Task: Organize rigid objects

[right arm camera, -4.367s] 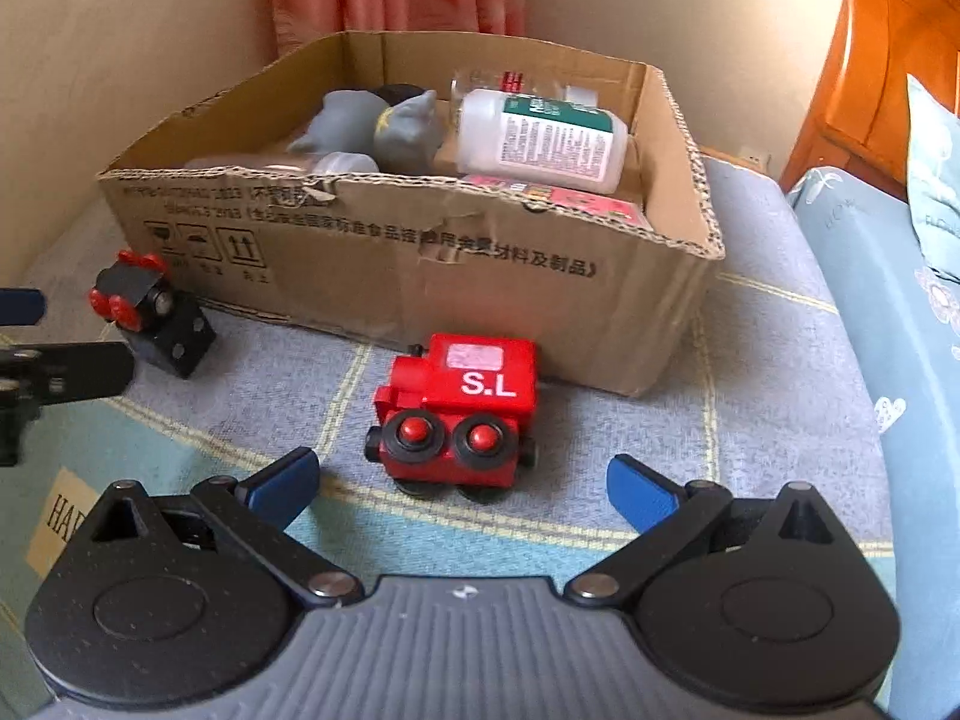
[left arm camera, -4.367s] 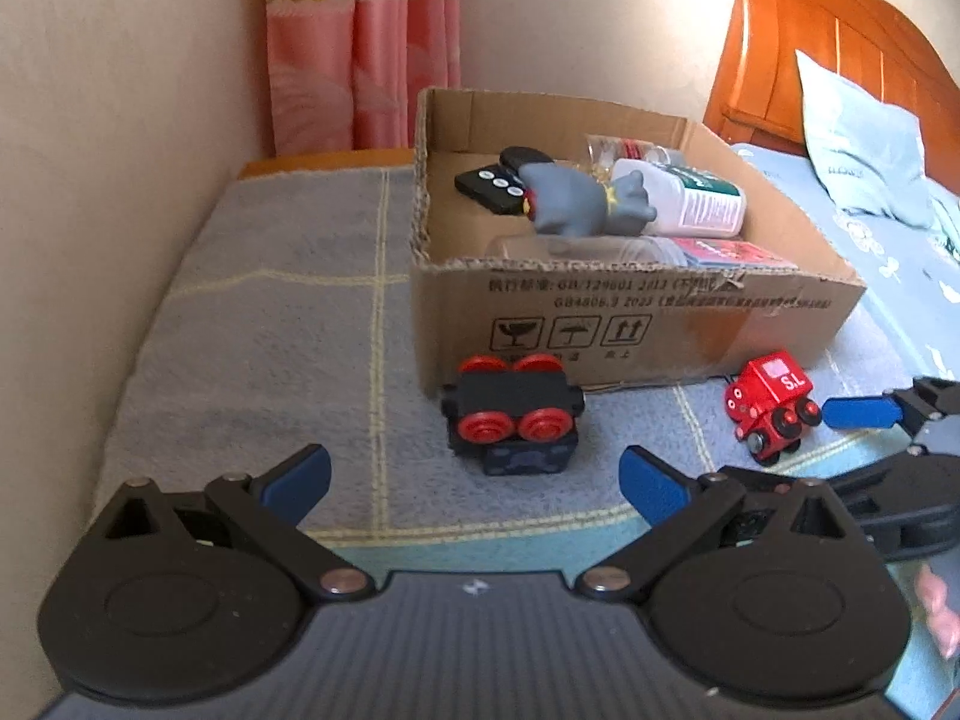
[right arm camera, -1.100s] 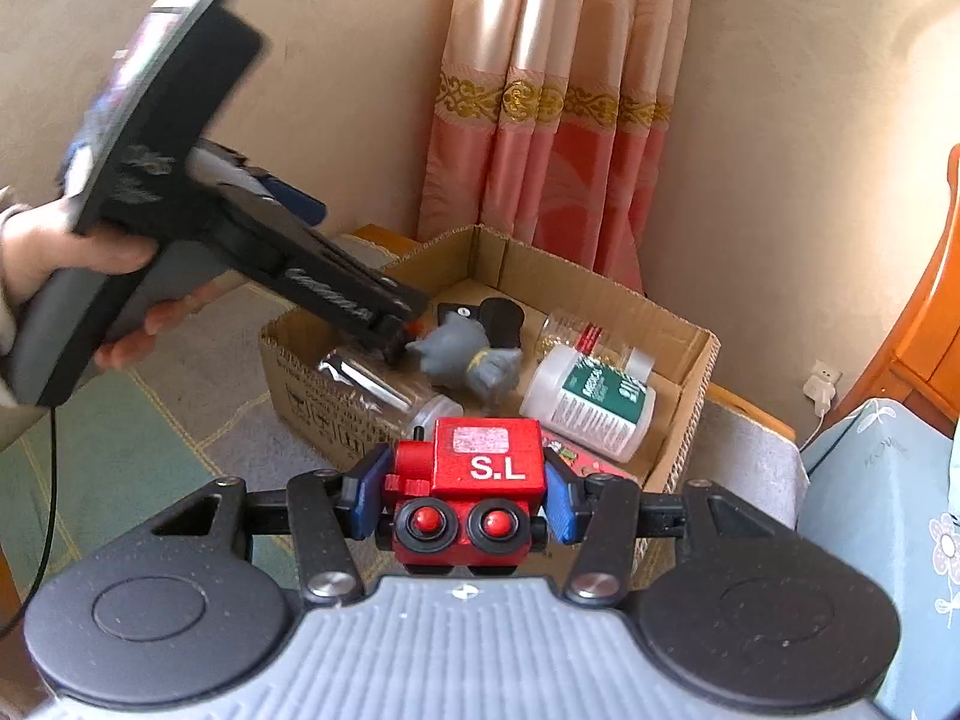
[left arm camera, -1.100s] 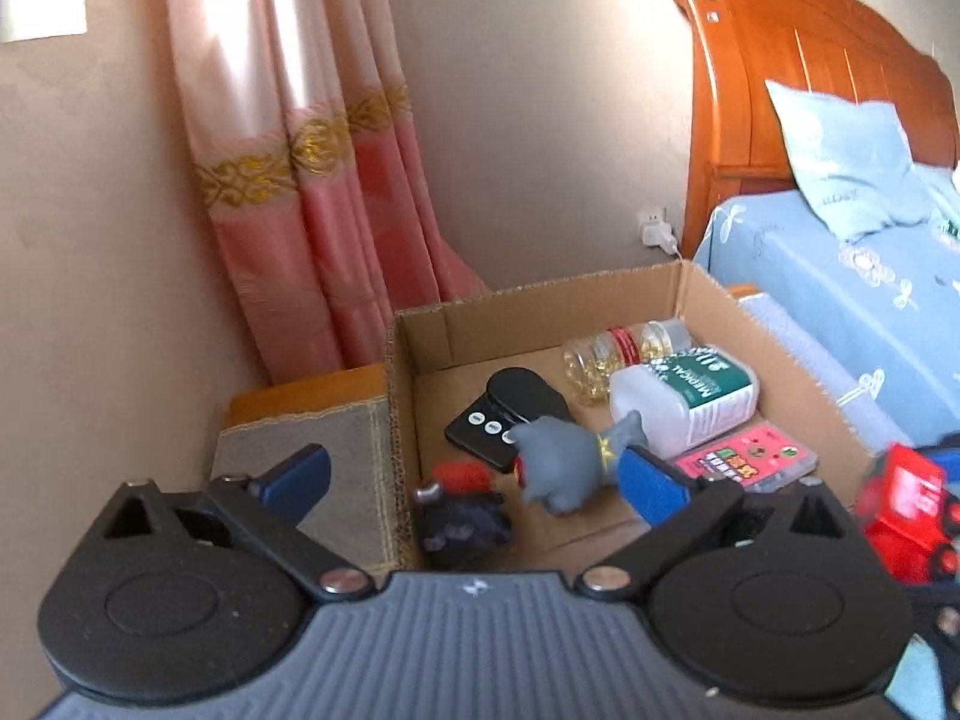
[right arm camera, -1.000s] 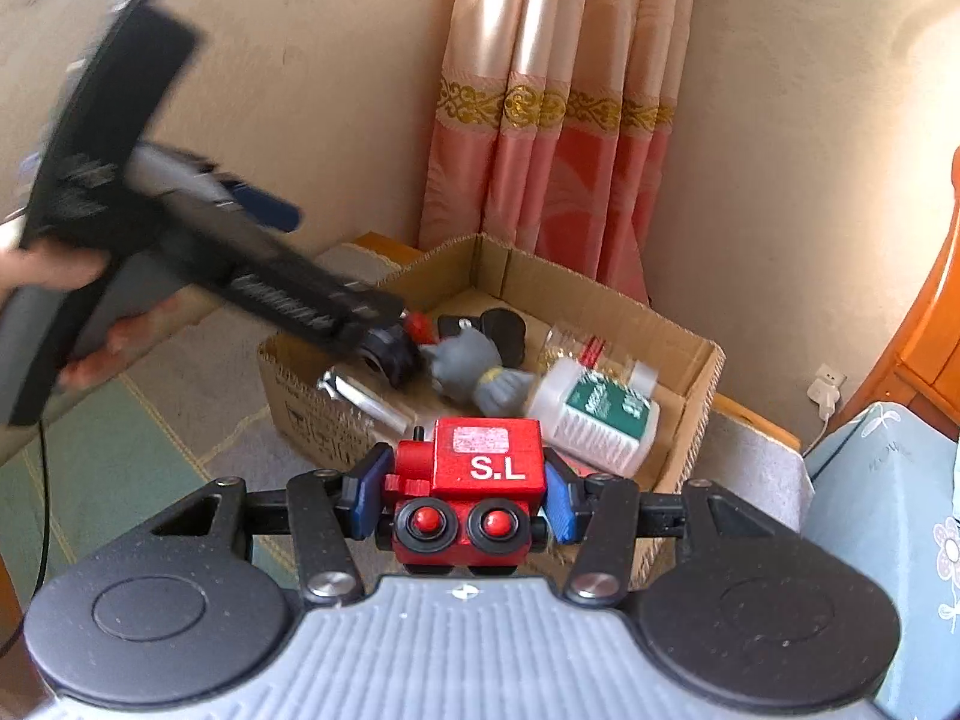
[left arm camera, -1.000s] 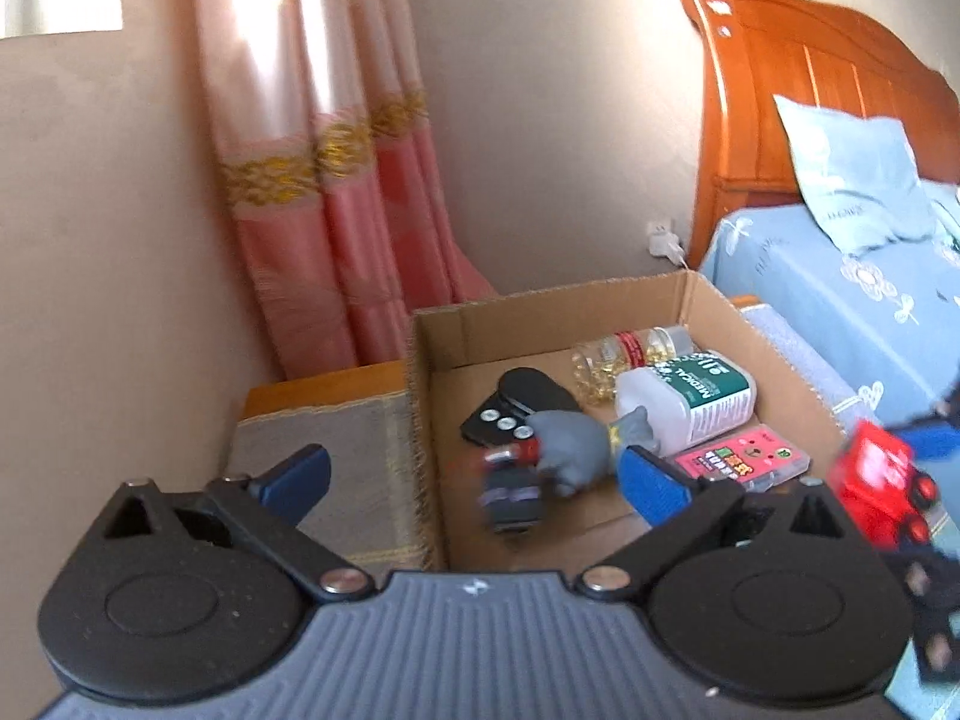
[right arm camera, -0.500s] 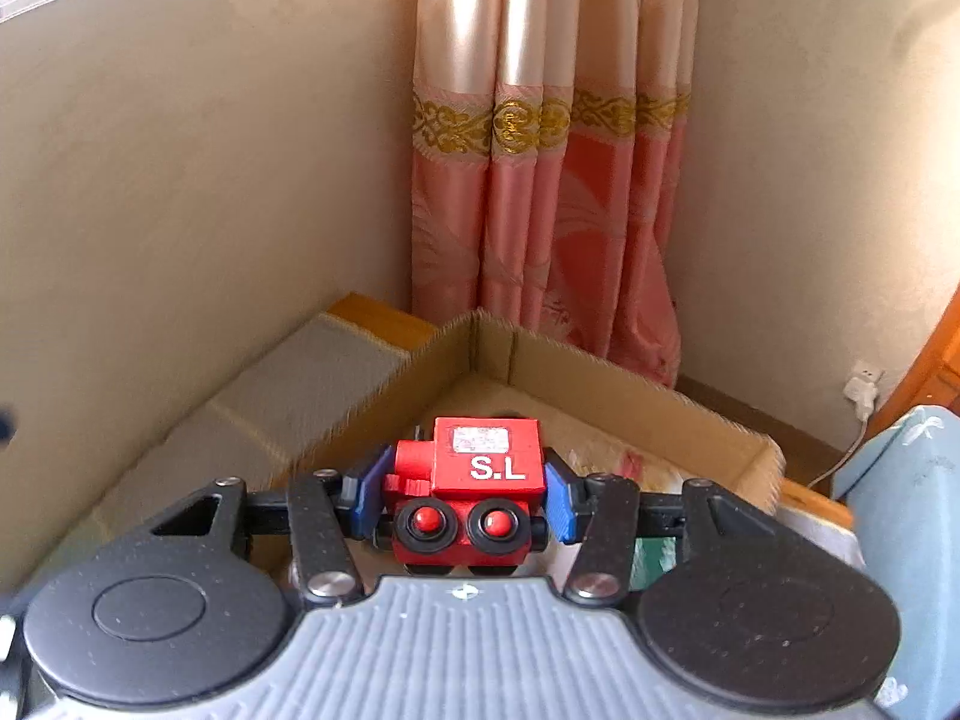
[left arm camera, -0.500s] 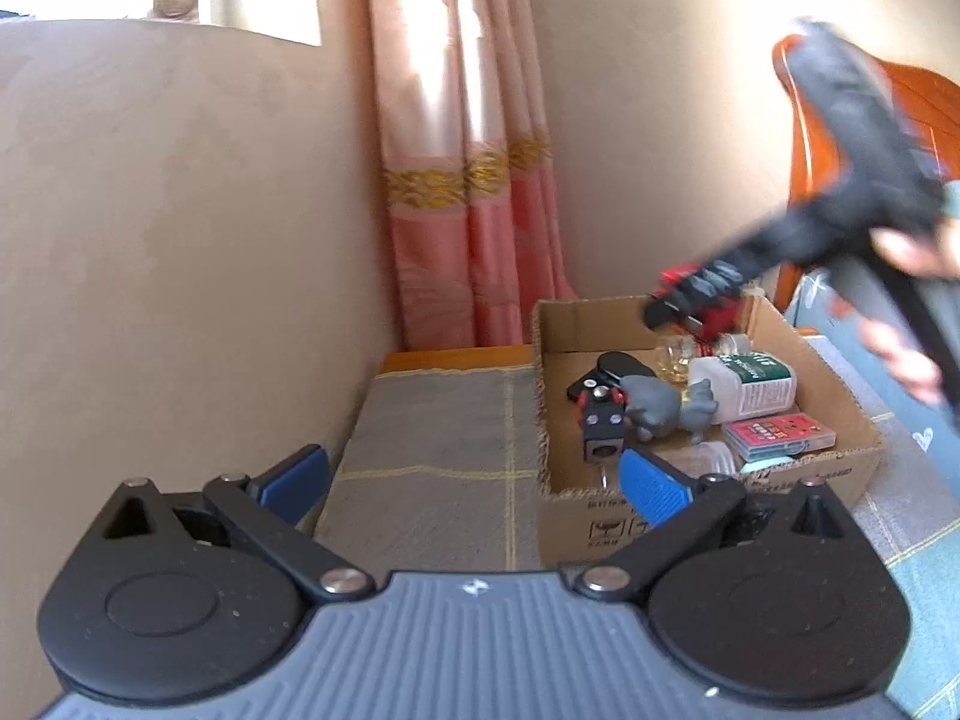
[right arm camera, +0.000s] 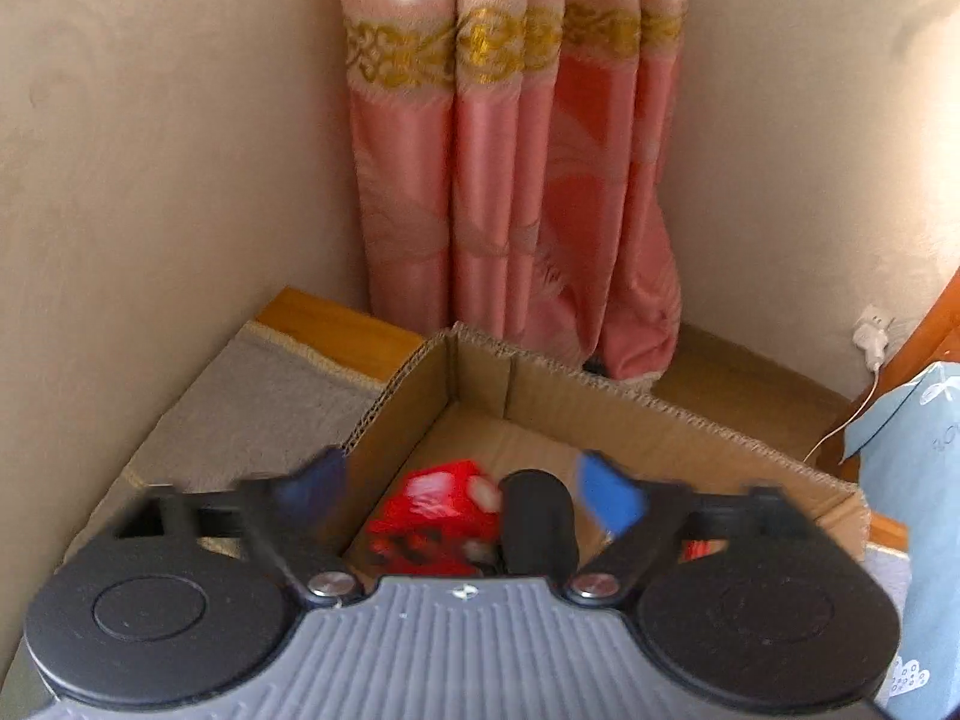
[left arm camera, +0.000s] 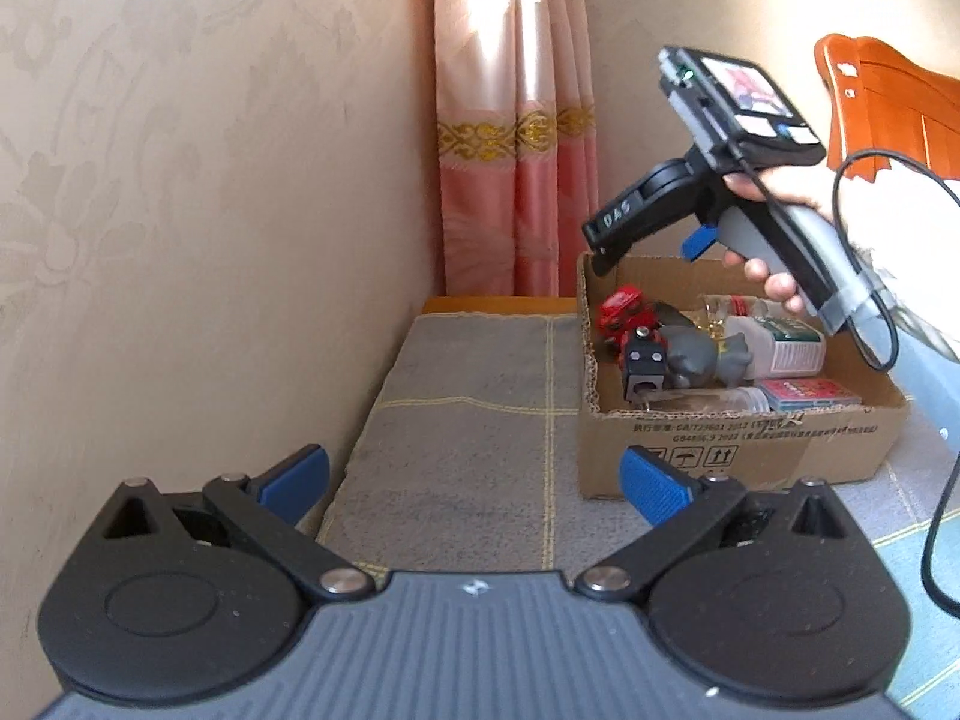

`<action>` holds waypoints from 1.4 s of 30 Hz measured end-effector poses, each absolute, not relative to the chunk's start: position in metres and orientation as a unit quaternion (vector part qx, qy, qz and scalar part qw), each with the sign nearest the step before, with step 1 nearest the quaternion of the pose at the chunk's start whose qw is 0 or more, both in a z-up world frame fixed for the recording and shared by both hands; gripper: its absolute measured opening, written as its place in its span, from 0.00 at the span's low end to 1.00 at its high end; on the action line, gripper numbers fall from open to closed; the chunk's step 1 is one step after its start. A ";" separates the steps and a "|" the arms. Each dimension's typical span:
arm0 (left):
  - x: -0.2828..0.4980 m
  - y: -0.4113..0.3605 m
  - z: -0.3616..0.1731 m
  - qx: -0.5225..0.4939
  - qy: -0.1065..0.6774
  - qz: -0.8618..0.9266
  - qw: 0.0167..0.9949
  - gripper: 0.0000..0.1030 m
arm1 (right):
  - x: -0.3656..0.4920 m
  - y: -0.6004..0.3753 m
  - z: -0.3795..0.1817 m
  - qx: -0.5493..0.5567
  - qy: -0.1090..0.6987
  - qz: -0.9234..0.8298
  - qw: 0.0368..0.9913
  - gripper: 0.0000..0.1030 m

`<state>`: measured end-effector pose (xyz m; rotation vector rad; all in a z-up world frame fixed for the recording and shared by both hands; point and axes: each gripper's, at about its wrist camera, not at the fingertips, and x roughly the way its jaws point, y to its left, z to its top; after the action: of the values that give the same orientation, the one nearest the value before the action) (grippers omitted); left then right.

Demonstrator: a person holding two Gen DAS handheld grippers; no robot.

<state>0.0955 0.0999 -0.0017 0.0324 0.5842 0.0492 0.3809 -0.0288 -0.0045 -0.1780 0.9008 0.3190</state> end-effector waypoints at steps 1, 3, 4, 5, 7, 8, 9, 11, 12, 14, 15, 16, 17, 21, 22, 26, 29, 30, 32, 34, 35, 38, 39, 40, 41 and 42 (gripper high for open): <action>0.096 0.101 -0.002 0.015 0.288 0.023 0.957 0.99 | 0.376 -0.031 -0.001 -0.086 0.427 0.154 0.887 0.98; 0.097 0.101 -0.002 0.013 0.291 0.021 0.957 0.99 | 0.367 -0.034 0.006 -0.088 0.427 0.156 0.886 1.00; 0.098 0.101 -0.002 0.011 0.293 0.020 0.956 0.99 | 0.363 -0.036 0.008 -0.091 0.431 0.151 0.885 1.00; 0.100 0.101 -0.002 0.009 0.296 0.018 0.955 0.99 | 0.359 -0.037 0.011 -0.095 0.434 0.144 0.884 1.00; 0.103 0.101 -0.001 0.006 0.300 0.016 0.954 0.99 | 0.344 -0.042 0.017 -0.104 0.438 0.128 0.884 1.00; 0.105 0.100 0.000 0.003 0.302 0.016 0.953 0.99 | 0.335 -0.045 0.020 -0.109 0.437 0.117 0.885 1.00; 0.107 0.099 0.001 -0.001 0.307 0.015 0.952 0.99 | 0.323 -0.049 0.023 -0.114 0.437 0.105 0.886 1.00; 0.113 0.096 0.002 -0.007 0.319 0.007 0.948 0.99 | 0.298 -0.061 0.027 -0.117 0.436 0.086 0.888 1.00; 0.115 0.094 0.003 -0.008 0.325 0.003 0.946 0.99 | 0.285 -0.068 0.028 -0.114 0.436 0.075 0.889 1.00; 0.119 0.087 0.004 -0.002 0.335 -0.003 0.942 0.99 | 0.256 -0.082 0.029 -0.101 0.439 0.056 0.891 1.00; 0.121 0.082 0.005 0.005 0.335 -0.002 0.942 0.99 | 0.244 -0.089 0.029 -0.092 0.439 0.049 0.893 1.00; 0.122 0.077 0.007 0.012 0.334 0.001 0.943 0.99 | 0.230 -0.096 0.029 -0.081 0.438 0.041 0.894 1.00; 0.123 0.072 0.009 0.020 0.333 0.004 0.943 0.99 | 0.217 -0.103 0.029 -0.073 0.440 0.031 0.895 1.00; 0.127 0.058 0.015 0.017 0.337 -0.016 0.941 0.99 | 0.179 -0.118 0.028 -0.050 0.435 -0.001 0.899 1.00; 0.127 0.054 0.017 0.019 0.336 -0.020 0.942 0.99 | 0.171 -0.121 0.027 -0.047 0.432 -0.011 0.901 1.00; 0.124 0.038 0.021 0.037 0.335 -0.029 0.941 0.99 | 0.149 -0.129 0.027 -0.036 0.425 -0.031 0.904 1.00; 0.123 0.031 0.023 0.046 0.337 -0.028 0.940 0.99 | 0.142 -0.133 0.029 -0.033 0.415 -0.043 0.908 1.00; 0.124 0.030 0.023 0.048 0.337 -0.027 0.940 0.99 | 0.141 -0.134 0.029 -0.035 0.412 -0.047 0.909 1.00; 0.123 0.028 0.023 0.051 0.338 -0.024 0.939 0.99 | 0.139 -0.135 0.029 -0.036 0.412 -0.046 0.910 1.00; 0.123 0.028 0.024 0.053 0.338 -0.022 0.939 0.99 | 0.137 -0.135 0.029 -0.035 0.410 -0.045 0.910 1.00; 0.123 0.028 0.025 0.052 0.338 -0.020 0.939 0.99 | 0.137 -0.135 0.029 -0.034 0.409 -0.043 0.911 1.00; 0.124 0.028 0.026 0.054 0.337 -0.016 0.940 0.99 | 0.136 -0.135 0.030 -0.032 0.407 -0.040 0.912 1.00; 0.124 0.027 0.026 0.055 0.337 -0.016 0.940 0.99 | 0.136 -0.135 0.030 -0.030 0.407 -0.040 0.912 1.00; 0.125 0.026 0.026 0.056 0.337 -0.015 0.940 0.99 | 0.135 -0.136 0.030 -0.029 0.407 -0.039 0.912 1.00; 0.125 0.026 0.026 0.057 0.337 -0.013 0.940 0.99 | 0.134 -0.136 0.030 -0.027 0.407 -0.039 0.912 1.00; 0.125 0.025 0.026 0.058 0.338 -0.012 0.939 0.99 | 0.134 -0.136 0.030 -0.027 0.407 -0.039 0.912 1.00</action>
<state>0.1251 0.0251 0.0258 0.1185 0.6892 -0.0254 0.1342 -0.1362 0.0300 -0.0546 0.8384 -0.0799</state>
